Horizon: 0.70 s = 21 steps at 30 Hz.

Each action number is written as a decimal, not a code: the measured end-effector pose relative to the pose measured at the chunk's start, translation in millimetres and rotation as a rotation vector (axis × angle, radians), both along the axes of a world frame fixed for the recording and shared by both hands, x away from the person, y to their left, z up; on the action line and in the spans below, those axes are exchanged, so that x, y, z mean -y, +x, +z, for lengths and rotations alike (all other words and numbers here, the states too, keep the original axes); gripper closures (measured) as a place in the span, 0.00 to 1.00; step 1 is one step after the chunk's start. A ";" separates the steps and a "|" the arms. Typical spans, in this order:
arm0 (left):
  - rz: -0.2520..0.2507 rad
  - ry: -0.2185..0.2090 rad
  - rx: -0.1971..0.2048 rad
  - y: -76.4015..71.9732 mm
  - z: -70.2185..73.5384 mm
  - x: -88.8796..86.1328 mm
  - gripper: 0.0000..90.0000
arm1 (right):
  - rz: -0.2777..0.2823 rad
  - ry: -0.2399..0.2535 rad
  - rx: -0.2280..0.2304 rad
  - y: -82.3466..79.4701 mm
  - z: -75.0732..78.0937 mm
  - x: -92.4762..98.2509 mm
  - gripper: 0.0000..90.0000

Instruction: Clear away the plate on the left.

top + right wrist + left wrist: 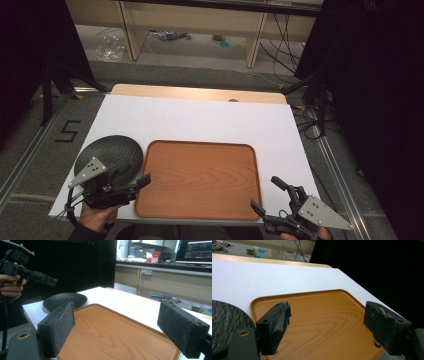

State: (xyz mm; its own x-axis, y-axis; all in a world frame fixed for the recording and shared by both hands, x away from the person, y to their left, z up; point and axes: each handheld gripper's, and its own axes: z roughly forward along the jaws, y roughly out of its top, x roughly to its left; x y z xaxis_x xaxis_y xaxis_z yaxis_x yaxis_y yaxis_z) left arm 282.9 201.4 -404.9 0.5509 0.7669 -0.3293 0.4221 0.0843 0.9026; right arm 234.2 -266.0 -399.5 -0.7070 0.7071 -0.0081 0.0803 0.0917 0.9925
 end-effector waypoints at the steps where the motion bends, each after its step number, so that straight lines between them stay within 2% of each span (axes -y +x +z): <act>1: 0.006 0.004 0.003 0.8 -0.2 -1.6 0.22 | 0.000 0.001 0.017 0.6 0.1 -0.4 0.17; 3: 0.010 0.013 0.011 2.4 -0.6 -5.3 0.22 | 0.002 -0.002 0.020 0.9 0.1 -0.3 0.17; 4: 0.024 0.006 0.001 2.2 -0.9 -6.3 0.22 | 0.001 -0.002 0.021 1.0 0.1 -0.1 0.17; 5: 0.021 0.017 0.011 3.4 -2.1 -8.4 0.22 | 0.000 -0.004 -0.009 -0.8 0.6 0.2 0.17; 7: 0.030 0.035 -0.010 5.3 -4.3 -11.4 0.22 | 0.000 -0.001 -0.010 -0.6 0.0 -0.1 0.17; 8: 0.045 0.023 -0.030 5.4 -4.7 -12.2 0.22 | 0.002 -0.002 -0.010 -0.8 -0.1 -0.2 0.17; 10: 0.045 0.023 -0.028 6.7 -5.4 -14.5 0.22 | -0.004 0.008 0.002 -0.6 -0.4 -1.4 0.17; 11: 0.047 0.044 -0.023 7.8 -6.3 -19.2 0.22 | -0.002 0.006 0.014 0.2 -0.3 -1.2 0.17; 12: 0.049 0.050 -0.031 8.1 -6.9 -21.1 0.22 | -0.006 0.009 0.002 -0.6 -0.4 -1.3 0.17; 13: 0.065 0.044 -0.058 7.8 -7.7 -21.9 0.22 | -0.003 -0.003 0.019 0.9 -0.1 -0.1 0.17; 14: 0.065 0.044 -0.058 7.8 -7.7 -21.9 0.22 | -0.003 0.003 -0.001 -0.3 -0.2 -0.5 0.17; 15: 0.069 0.055 -0.067 8.9 -8.7 -24.5 0.22 | -0.003 0.003 -0.001 -0.3 -0.2 -0.5 0.17; 16: 0.091 0.015 -0.117 8.8 -10.8 -28.8 0.22 | -0.003 0.001 0.010 0.2 -0.1 -0.5 0.17; 17: 0.091 0.015 -0.117 8.8 -10.8 -28.8 0.22 | -0.005 0.004 0.019 0.5 -0.3 -0.8 0.17; 18: 0.101 -0.001 -0.141 10.9 -13.8 -34.3 0.23 | -0.005 0.007 0.002 -0.5 -0.5 -1.1 0.17; 19: 0.109 0.020 -0.154 12.0 -15.3 -36.6 0.23 | -0.004 0.002 0.019 0.8 -0.7 -0.7 0.17; 20: 0.109 0.020 -0.154 12.0 -15.3 -36.6 0.23 | -0.004 0.002 0.019 0.8 -0.7 -0.7 0.17; 21: 0.118 0.024 -0.176 12.5 -16.3 -38.3 0.23 | 0.007 -0.010 -0.003 -0.1 -0.2 -0.1 0.17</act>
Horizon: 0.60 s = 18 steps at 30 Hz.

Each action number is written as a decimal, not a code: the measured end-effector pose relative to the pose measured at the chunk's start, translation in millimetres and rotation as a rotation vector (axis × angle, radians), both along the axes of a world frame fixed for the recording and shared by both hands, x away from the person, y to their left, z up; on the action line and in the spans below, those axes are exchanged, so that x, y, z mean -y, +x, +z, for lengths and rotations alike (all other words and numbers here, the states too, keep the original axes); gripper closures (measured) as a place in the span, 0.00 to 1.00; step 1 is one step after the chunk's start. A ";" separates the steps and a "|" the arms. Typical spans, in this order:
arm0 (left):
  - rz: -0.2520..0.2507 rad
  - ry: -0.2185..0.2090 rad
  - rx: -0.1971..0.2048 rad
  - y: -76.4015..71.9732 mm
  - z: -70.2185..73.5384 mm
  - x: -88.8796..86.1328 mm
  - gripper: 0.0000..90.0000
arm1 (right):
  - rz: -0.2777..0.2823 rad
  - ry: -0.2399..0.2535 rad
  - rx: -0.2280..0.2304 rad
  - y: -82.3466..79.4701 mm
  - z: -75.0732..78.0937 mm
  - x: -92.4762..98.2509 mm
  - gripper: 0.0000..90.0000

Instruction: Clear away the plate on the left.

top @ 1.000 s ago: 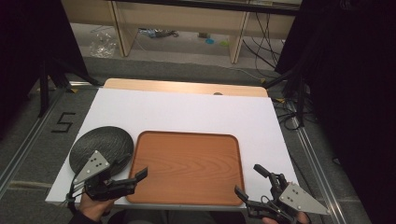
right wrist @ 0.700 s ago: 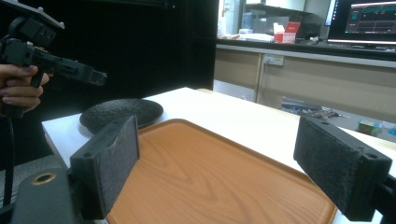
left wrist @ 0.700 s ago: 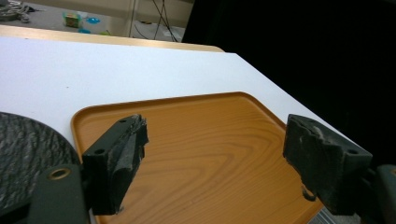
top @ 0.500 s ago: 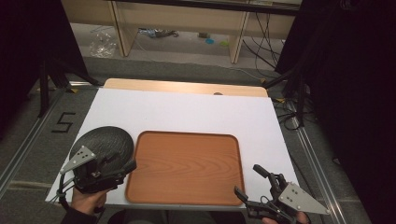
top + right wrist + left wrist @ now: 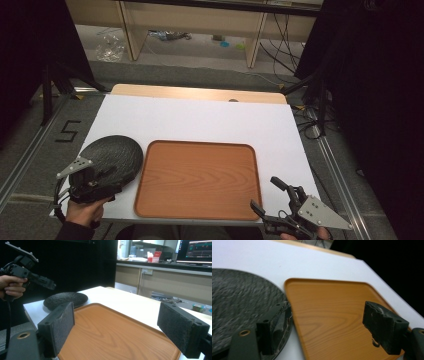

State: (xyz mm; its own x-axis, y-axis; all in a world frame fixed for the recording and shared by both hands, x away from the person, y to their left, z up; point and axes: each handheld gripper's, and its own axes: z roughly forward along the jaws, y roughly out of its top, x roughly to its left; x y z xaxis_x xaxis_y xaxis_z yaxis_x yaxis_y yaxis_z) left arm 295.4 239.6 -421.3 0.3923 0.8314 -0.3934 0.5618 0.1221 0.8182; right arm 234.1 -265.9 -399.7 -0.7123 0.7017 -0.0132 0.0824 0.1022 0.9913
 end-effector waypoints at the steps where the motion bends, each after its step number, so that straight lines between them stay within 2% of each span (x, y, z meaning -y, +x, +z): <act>1: 0.014 -0.026 -0.024 1.1 -2.2 -4.7 0.23 | -0.006 -0.004 0.014 0.9 -0.1 0.1 0.17; 3: 0.025 -0.037 -0.039 1.3 -3.0 -7.6 0.23 | -0.010 0.008 0.010 0.2 -0.5 -1.1 0.17; 4: 0.048 -0.048 -0.083 2.0 -5.4 -14.0 0.24 | -0.009 0.005 0.003 -0.1 -0.4 -0.9 0.17; 5: 0.057 -0.081 -0.101 2.6 -8.1 -17.6 0.25 | 0.000 -0.004 -0.002 0.1 0.0 -0.2 0.17; 6: 0.057 -0.081 -0.101 2.6 -8.1 -17.6 0.26 | 0.002 -0.005 0.009 1.0 -0.1 -0.2 0.17; 7: 0.074 -0.108 -0.132 3.9 -12.7 -24.7 0.26 | 0.008 0.000 0.004 0.9 -0.5 -0.7 0.17; 8: 0.074 -0.108 -0.132 3.9 -12.7 -24.7 0.26 | 0.007 0.002 0.008 1.1 -0.7 -1.2 0.17; 9: 0.101 -0.128 -0.164 5.2 -16.4 -30.4 0.27 | 0.012 -0.003 0.012 1.5 -0.6 -1.0 0.17; 10: 0.115 -0.132 -0.181 5.8 -17.9 -33.1 0.27 | 0.012 0.002 0.016 1.6 -0.6 -1.4 0.17; 15: 0.133 -0.148 -0.208 7.5 -22.3 -42.8 0.28 | 0.011 0.001 0.017 1.8 -1.0 -1.7 0.17; 18: 0.161 -0.175 -0.248 7.1 -26.0 -50.5 0.28 | 0.012 0.001 0.012 1.3 -0.9 -1.8 0.17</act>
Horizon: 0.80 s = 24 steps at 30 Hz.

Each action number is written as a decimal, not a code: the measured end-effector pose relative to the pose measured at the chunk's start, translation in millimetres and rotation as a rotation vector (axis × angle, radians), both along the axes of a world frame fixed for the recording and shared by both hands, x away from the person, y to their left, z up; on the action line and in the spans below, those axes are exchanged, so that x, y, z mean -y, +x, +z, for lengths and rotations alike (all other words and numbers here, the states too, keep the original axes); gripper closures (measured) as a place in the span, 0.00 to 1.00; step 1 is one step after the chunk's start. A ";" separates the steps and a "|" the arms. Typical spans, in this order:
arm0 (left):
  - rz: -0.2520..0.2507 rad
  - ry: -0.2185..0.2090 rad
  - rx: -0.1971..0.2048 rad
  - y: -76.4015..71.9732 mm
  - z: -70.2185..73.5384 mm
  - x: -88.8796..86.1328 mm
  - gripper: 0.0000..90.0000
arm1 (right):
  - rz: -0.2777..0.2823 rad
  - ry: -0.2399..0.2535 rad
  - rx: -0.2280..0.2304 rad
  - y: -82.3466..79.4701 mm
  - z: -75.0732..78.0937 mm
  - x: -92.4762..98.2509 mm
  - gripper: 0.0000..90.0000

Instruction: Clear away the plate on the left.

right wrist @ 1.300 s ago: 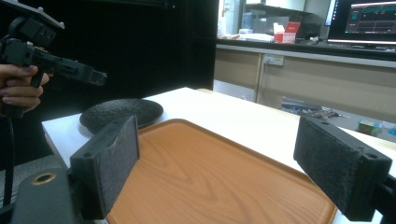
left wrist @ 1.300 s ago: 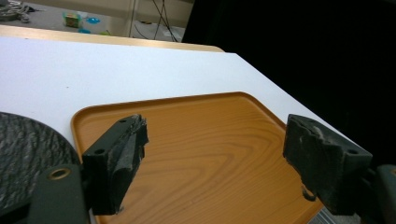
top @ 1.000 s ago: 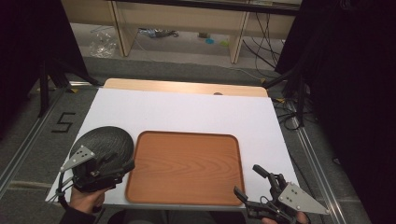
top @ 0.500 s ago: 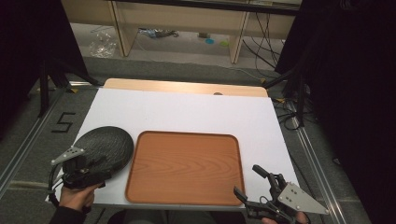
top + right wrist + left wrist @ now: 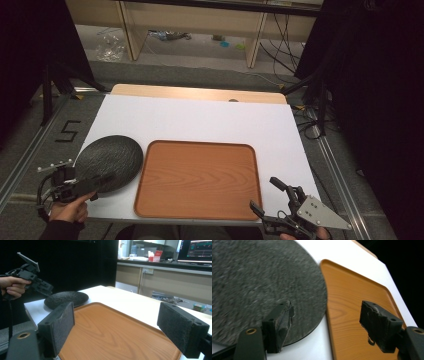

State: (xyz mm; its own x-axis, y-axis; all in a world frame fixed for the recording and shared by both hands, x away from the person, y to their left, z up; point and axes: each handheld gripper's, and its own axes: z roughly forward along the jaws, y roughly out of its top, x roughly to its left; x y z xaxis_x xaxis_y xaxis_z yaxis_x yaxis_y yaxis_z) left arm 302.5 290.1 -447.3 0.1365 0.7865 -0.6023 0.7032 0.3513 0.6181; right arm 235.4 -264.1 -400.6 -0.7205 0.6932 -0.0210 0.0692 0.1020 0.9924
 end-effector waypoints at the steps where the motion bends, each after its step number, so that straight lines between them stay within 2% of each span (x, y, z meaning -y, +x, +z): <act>1: 0.000 0.000 0.000 0.0 0.0 0.0 0.29 | 0.000 0.000 0.000 0.0 0.0 0.0 0.17; 3: 0.027 -0.022 -0.030 -0.3 -3.1 -5.2 0.30 | 0.000 -0.001 0.003 0.2 0.0 -0.1 0.17; 4: 0.055 -0.027 -0.066 0.2 -5.6 -7.5 0.30 | 0.000 0.001 0.000 -0.1 0.0 -0.1 0.17; 6: 0.086 -0.029 -0.100 -1.3 -8.0 -11.1 0.30 | 0.000 0.001 0.001 0.1 0.2 0.0 0.17; 8: 0.118 -0.032 -0.120 -3.3 -9.2 -14.4 0.31 | 0.001 0.000 0.003 0.1 0.2 0.0 0.17; 9: 0.118 -0.032 -0.120 -3.3 -9.2 -14.4 0.32 | 0.001 0.000 0.003 0.1 0.2 0.0 0.17; 10: 0.148 -0.059 -0.139 -4.8 -11.1 -18.9 0.32 | 0.001 0.000 0.000 -0.2 0.2 -0.1 0.17; 14: 0.199 -0.097 -0.156 -7.8 -13.3 -25.0 0.34 | 0.005 -0.004 -0.002 -0.6 0.5 0.1 0.17; 19: 0.235 -0.087 -0.168 -9.5 -13.9 -27.0 0.34 | -0.009 0.002 0.006 -0.8 0.3 -0.2 0.17; 24: 0.274 -0.088 -0.217 -10.3 -18.9 -29.9 0.35 | -0.010 0.002 0.007 -0.7 0.4 -0.2 0.17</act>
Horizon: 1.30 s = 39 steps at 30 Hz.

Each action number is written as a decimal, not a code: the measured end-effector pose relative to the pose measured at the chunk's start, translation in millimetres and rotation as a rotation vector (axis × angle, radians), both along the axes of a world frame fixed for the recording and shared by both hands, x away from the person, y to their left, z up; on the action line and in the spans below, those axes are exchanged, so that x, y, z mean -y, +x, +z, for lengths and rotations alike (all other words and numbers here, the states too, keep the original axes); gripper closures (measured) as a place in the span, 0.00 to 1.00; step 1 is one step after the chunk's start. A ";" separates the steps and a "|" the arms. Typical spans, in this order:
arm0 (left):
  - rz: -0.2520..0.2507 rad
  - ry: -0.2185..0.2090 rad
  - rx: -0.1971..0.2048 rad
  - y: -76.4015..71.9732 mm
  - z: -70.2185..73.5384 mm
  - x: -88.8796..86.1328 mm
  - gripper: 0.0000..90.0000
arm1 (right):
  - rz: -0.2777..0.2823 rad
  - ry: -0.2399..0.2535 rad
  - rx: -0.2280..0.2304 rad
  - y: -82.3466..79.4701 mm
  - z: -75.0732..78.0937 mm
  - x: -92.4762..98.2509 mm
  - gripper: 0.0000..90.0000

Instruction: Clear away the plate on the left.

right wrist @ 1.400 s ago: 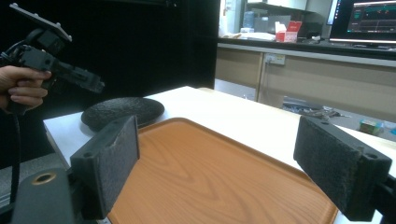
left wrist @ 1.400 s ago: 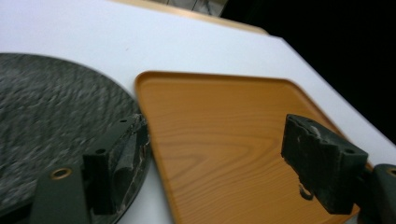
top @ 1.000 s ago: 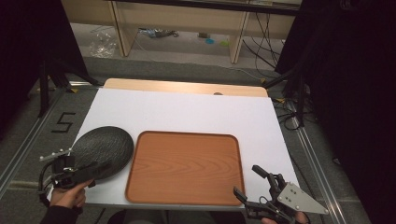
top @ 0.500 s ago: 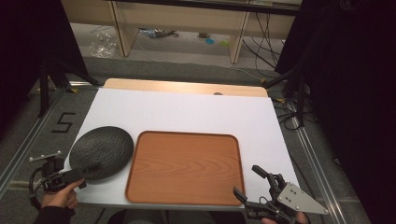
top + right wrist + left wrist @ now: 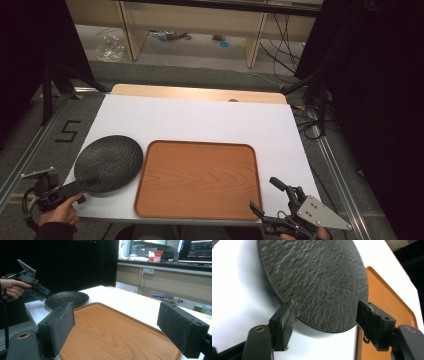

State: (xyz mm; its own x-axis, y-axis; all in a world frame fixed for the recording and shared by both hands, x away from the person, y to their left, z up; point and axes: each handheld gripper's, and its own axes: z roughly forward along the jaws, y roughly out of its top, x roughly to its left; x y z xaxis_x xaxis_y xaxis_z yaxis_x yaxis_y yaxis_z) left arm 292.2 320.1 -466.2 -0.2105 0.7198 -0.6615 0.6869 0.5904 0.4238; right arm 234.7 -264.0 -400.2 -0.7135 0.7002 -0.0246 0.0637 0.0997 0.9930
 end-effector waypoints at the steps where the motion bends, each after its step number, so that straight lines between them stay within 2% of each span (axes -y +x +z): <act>1: -0.001 -0.006 -0.009 0.0 -1.3 -1.1 0.36 | 0.004 0.001 0.001 0.1 0.0 0.0 0.17; 6: 0.025 -0.011 -0.034 -0.7 -3.9 -2.5 0.37 | 0.001 0.000 0.000 -0.2 0.0 -0.4 0.17; 9: 0.024 -0.043 -0.056 0.5 -8.3 -4.0 0.37 | 0.001 0.002 0.000 0.0 0.0 -0.2 0.17; 11: 0.022 -0.048 -0.068 1.2 -9.0 -4.4 0.36 | 0.002 0.001 -0.004 -0.3 -0.1 -0.4 0.17; 14: 0.030 -0.095 -0.093 3.1 -13.9 -6.4 0.37 | 0.008 -0.002 -0.023 -1.4 0.3 -0.7 0.17; 16: 0.029 -0.122 -0.096 5.0 -17.0 -7.6 0.37 | 0.002 0.004 -0.013 -1.0 0.0 -0.9 0.17; 17: 0.029 -0.122 -0.096 5.0 -17.0 -7.6 0.37 | 0.002 0.004 -0.013 -1.0 0.0 -0.9 0.17; 19: 0.011 -0.165 -0.111 9.9 -21.9 -7.3 0.37 | 0.010 -0.008 -0.005 -0.2 0.3 -0.4 0.17; 20: 0.011 -0.165 -0.111 9.9 -21.9 -7.3 0.37 | 0.022 -0.005 -0.014 -0.3 0.0 -1.1 0.17; 21: 0.005 -0.192 -0.116 11.5 -24.2 -7.3 0.37 | 0.022 -0.005 -0.014 -0.3 0.0 -1.1 0.17; 22: 0.006 -0.241 -0.106 13.1 -27.5 -8.4 0.38 | 0.006 -0.009 -0.016 -1.3 0.5 -0.5 0.17; 23: 0.010 -0.256 -0.107 14.0 -28.6 -8.5 0.39 | 0.004 -0.005 0.009 0.2 0.3 -0.4 0.17; 24: 0.009 -0.269 -0.103 14.4 -30.2 -9.3 0.39 | 0.005 -0.012 0.001 0.0 0.4 -0.1 0.17; 29: 0.018 -0.284 -0.104 16.3 -31.7 -11.0 0.41 | 0.014 -0.010 -0.012 -0.5 0.3 -1.2 0.17; 32: 0.036 -0.319 -0.091 16.1 -34.4 -12.9 0.41 | 0.017 -0.011 -0.008 -0.4 0.4 -0.9 0.17; 35: 0.061 -0.305 -0.097 15.8 -35.6 -12.7 0.48 | 0.023 -0.011 -0.016 -0.9 0.2 -1.3 0.17; 37: 0.064 -0.300 -0.092 15.7 -36.0 -12.7 0.56 | 0.020 -0.013 -0.015 -1.0 0.5 -1.4 0.17; 38: 0.090 -0.280 -0.100 16.6 -35.5 -11.4 0.56 | 0.020 -0.013 -0.015 -1.0 0.5 -1.4 0.17; 39: 0.093 -0.274 -0.090 16.6 -35.5 -11.6 0.59 | 0.020 -0.016 -0.014 -0.9 0.5 -1.4 0.17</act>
